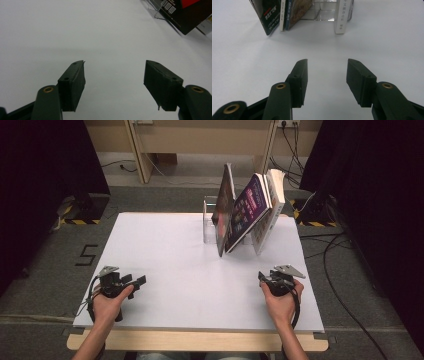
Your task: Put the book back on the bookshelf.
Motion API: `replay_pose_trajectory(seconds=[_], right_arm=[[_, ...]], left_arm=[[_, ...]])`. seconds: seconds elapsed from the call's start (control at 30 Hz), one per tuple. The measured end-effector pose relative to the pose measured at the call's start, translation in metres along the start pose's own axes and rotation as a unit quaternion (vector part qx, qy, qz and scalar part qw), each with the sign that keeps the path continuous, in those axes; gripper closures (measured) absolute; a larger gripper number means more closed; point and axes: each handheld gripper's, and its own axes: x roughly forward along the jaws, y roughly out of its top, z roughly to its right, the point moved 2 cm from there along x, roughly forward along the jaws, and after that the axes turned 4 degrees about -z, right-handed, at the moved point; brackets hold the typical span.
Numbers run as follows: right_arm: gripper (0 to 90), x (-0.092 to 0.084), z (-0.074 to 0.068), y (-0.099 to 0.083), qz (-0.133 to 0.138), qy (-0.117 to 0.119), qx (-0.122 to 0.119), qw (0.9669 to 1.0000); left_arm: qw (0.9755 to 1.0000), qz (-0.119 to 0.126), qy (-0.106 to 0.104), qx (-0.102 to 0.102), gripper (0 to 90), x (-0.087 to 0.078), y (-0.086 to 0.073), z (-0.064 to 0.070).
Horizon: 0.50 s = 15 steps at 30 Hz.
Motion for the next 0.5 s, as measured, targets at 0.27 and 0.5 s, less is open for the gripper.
replay_pose_trajectory(seconds=[0.27, 0.5], right_arm=[[52.1, 0.0018, 0.0031, -0.0085, 0.009, -0.004, -0.001, 0.9999], [50.3, -0.0021, 0.0062, -0.0109, 0.019, -0.005, 0.005, 0.9998]], left_arm=[[1.0000, -0.002, 0.004, 0.002, 32.8, -0.0004, -0.0013, -0.0030], [0.9999, -0.005, 0.000, 0.009, 32.3, 0.0010, -0.0051, -0.0020]])
